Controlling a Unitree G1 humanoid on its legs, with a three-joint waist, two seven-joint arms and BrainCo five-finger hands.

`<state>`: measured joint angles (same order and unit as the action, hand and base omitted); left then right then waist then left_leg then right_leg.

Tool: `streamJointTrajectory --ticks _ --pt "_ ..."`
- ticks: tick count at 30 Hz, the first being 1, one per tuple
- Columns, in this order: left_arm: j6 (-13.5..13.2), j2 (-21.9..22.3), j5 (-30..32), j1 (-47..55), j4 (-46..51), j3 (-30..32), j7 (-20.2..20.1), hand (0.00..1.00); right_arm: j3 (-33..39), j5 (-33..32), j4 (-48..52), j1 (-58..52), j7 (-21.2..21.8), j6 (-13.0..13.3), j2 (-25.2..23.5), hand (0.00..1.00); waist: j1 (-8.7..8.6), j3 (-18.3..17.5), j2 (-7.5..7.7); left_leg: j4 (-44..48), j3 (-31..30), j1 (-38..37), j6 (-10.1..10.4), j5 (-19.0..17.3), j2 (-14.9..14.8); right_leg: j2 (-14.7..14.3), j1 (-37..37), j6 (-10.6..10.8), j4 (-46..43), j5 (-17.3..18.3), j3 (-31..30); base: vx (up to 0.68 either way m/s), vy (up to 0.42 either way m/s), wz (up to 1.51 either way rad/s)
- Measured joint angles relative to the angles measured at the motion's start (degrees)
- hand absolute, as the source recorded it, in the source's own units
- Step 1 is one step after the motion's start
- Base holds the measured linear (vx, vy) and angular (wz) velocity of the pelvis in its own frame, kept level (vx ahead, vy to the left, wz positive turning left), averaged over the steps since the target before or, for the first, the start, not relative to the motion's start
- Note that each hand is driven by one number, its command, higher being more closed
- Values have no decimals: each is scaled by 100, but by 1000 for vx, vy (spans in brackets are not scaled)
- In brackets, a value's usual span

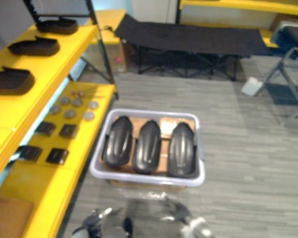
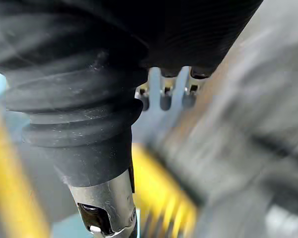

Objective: Walk over and take plastic housings, then place them on the shelf

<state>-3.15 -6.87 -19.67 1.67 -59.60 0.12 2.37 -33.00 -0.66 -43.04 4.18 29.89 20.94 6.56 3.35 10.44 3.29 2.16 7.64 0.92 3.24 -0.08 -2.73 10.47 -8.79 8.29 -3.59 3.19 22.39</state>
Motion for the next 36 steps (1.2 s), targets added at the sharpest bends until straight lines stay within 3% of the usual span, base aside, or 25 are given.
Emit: streamJointTrajectory --ticks 2,6,8,12,14,15,17,18,20,24,27,30,33,36 --pt "4 -23 162 -49 -2 -123 8 0 -804 -456 859 449 106 -119 -137 0 123 -2 9 -258 -90 -91 16 155 -54 -84 -5 -89 1 -142 89 8 -18 20" --pt "-15 -18 276 -36 14 -18 120 0 -730 -1283 2349 1005 -336 -595 -427 0 236 -25 65 -481 -86 -204 0 272 -89 -139 -14 -177 9 -358 92 -8 32 4" --pt "-120 -9 297 33 20 189 199 0 58 -1708 3045 1443 -1049 -816 -506 0 234 -23 75 -449 -66 -241 -15 283 -75 -125 -27 -193 24 -466 79 -51 73 -9" --pt "-460 -186 503 34 59 254 431 0 1640 -1864 3519 2104 -2398 -887 -266 0 224 238 187 -87 -48 122 -27 224 -77 -111 178 -275 30 -439 45 -136 40 -7" --pt "-507 -351 501 -143 101 259 511 0 2587 -1808 3595 2476 -3270 -790 77 0 217 645 339 141 -42 639 -24 220 -106 -147 519 -362 127 -355 -20 -282 -15 -8" --pt "-507 -393 500 -222 121 264 544 0 2912 -1822 3594 2519 -3529 -764 214 0 217 814 446 152 -18 767 -49 248 -80 -135 601 -300 157 -244 -43 -318 -45 -2" --pt "-523 -389 492 -376 270 273 583 0 3427 -1827 3580 2458 -4029 -719 518 0 196 1149 347 73 98 945 -54 264 -131 -143 813 -267 102 -103 -30 -227 -37 12" --pt "-567 -333 470 -412 370 242 598 0 3667 -1808 3532 2375 -4375 -693 705 0 175 1253 248 -115 107 1014 -64 442 -159 -171 995 -257 60 -112 -23 -177 -14 9" --pt "-636 -334 370 -410 582 111 599 0 4096 -1804 3293 2297 -4751 -649 882 0 64 1437 199 -399 88 1063 -85 783 -205 -232 1146 -227 18 -172 38 -79 -15 9" --pt "-681 -371 243 -548 846 -122 601 0 4674 -1835 2385 2284 -5287 -574 1211 0 80 1573 354 -381 35 1348 -87 980 -236 -264 1360 -316 -18 -271 120 10 -5 14" --pt "-736 -387 233 -621 894 -310 610 0 4822 -2011 1075 2552 -5709 -508 1576 0 126 1583 371 -354 -96 1516 -98 991 -162 -221 1451 -317 -26 -276 134 85 25 23" --pt "-786 -368 209 -634 887 -319 635 0 4817 -2121 265 2909 -5760 -500 1909 0 194 1628 299 -318 -150 1624 -98 991 -123 -186 1525 -317 -68 -276 140 64 26 13" --pt "-821 -353 197 -679 873 -370 635 0 4781 -2292 -488 3373 -5801 -506 2377 0 250 1737 104 -252 -253 1740 -106 985 -73 -148 1578 -317 -133 -276 147 18 42 21" --pt "-849 -362 147 -735 707 -373 628 0 4709 -2420 -900 3744 -5702 -717 2629 0 278 1792 -17 -253 -265 1833 -118 994 -29 -125 1690 -317 -185 -276 146 -7 12 2"
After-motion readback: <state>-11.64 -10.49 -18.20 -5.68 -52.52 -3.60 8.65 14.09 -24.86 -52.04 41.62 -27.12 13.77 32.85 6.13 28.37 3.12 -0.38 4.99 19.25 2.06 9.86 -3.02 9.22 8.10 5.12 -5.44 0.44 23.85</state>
